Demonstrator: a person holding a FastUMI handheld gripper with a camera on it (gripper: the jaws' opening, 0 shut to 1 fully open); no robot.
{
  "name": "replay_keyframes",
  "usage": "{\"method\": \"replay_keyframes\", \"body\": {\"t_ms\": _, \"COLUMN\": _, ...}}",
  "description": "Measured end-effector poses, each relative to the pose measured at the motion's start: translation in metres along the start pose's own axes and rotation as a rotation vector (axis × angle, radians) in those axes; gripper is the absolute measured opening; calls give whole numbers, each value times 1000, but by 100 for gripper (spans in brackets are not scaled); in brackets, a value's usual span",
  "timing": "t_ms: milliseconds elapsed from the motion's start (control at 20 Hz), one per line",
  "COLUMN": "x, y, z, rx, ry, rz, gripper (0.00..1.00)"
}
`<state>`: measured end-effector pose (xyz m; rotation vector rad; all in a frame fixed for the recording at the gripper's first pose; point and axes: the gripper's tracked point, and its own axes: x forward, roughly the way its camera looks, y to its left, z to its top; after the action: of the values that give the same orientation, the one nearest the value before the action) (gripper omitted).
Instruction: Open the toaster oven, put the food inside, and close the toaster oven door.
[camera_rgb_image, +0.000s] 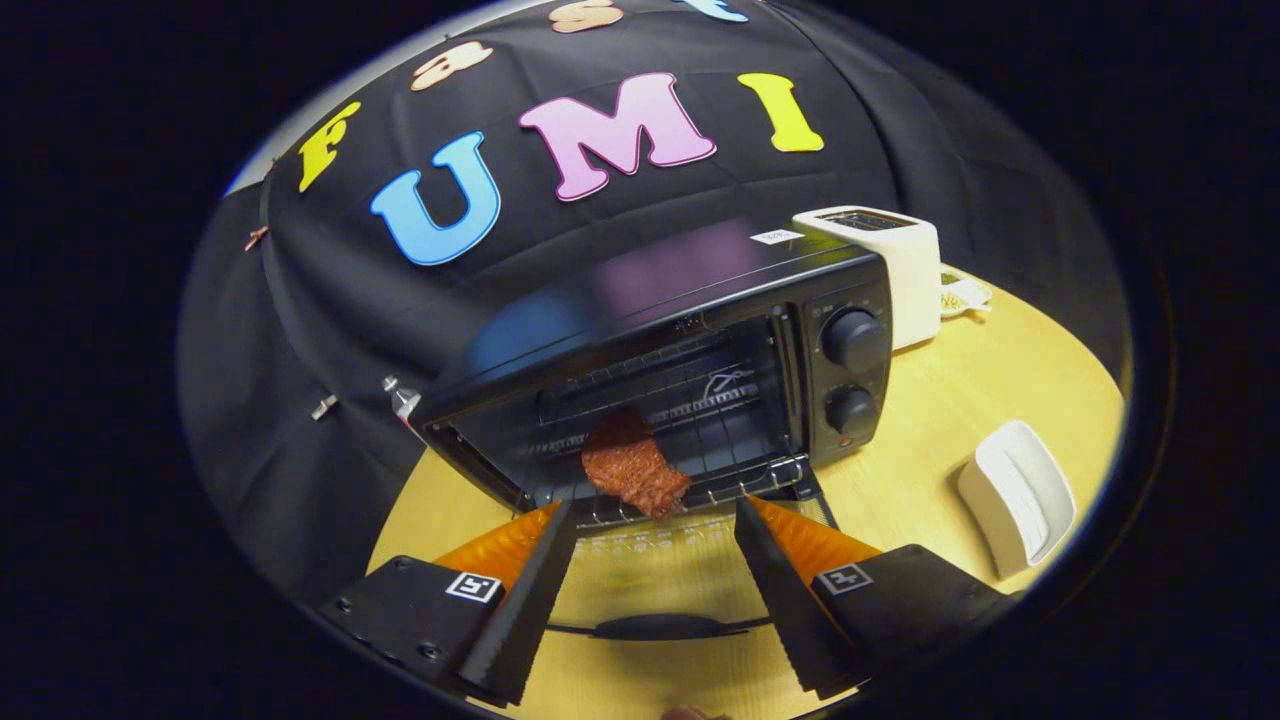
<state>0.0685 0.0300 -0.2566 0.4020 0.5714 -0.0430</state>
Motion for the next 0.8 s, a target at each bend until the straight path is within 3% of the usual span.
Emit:
{"method": "replay_keyframes", "body": {"t_ms": 400, "x": -58, "y": -19, "z": -39, "rx": -207, "ry": 106, "rz": -29, "gripper": 98}}
{"method": "replay_keyframes", "body": {"t_ms": 800, "x": -54, "y": -28, "z": -102, "rx": -340, "ry": 256, "rz": -70, "gripper": 99}}
